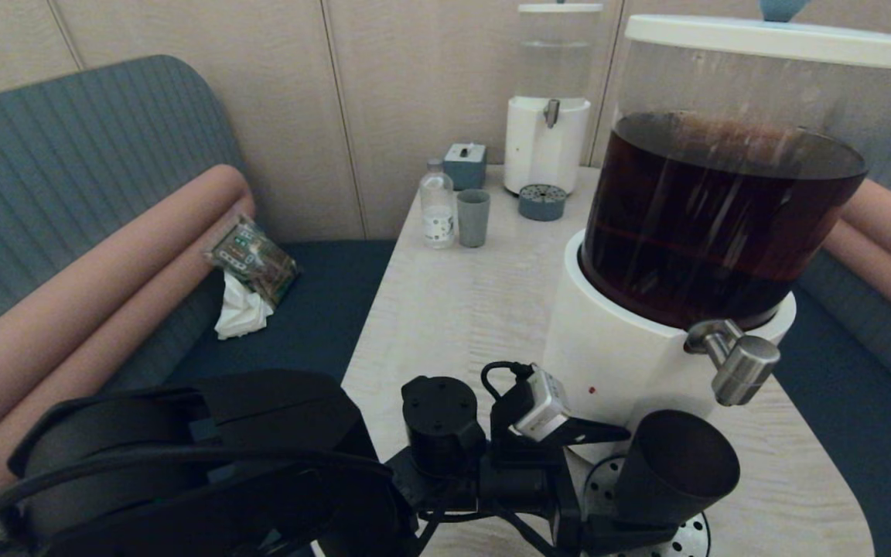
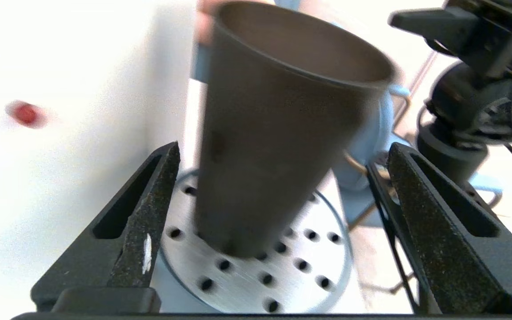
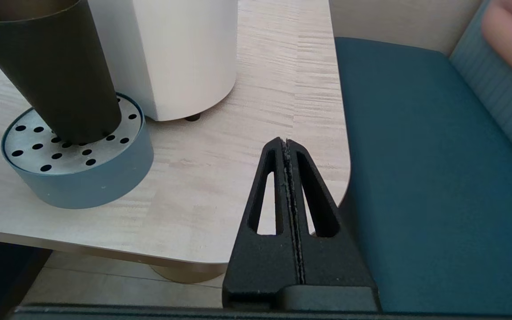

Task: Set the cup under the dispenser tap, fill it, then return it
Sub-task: Place it under the water dispenser

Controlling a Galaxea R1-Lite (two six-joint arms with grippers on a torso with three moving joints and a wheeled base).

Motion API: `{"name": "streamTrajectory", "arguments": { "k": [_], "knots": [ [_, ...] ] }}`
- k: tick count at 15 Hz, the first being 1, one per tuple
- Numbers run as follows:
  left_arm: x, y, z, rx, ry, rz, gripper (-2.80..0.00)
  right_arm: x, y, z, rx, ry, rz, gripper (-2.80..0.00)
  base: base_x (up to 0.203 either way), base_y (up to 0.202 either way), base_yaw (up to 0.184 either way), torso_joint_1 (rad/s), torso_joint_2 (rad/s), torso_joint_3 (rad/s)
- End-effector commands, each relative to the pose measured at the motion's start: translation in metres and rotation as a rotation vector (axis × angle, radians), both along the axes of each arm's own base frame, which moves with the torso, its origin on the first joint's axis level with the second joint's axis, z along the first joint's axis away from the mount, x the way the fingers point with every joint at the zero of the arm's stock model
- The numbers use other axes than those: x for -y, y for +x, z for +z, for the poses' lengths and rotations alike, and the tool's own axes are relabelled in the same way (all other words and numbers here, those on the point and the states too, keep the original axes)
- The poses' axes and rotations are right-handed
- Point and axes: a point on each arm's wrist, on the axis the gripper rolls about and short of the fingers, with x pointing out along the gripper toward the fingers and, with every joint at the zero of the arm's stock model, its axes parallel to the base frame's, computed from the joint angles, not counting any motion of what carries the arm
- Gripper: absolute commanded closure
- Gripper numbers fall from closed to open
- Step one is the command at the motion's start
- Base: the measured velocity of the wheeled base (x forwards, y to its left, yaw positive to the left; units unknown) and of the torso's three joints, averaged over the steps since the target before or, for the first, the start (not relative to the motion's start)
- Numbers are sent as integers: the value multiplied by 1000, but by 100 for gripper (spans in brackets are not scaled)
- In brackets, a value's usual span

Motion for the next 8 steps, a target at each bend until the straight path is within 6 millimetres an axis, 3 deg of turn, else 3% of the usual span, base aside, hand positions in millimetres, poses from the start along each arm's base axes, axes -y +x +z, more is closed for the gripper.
{"name": "streamTrajectory", "arguments": {
  "k": [1,8],
  "knots": [
    [-8,-7,6,3,4,-3,-280,0,1,-3,-8,-1,0,0,0,0,0,0,0,0],
    [-43,-30,11,-62,68,85,-280,0,1,-3,-8,-1,2,0,0,0,0,0,0,0]
  ]
}}
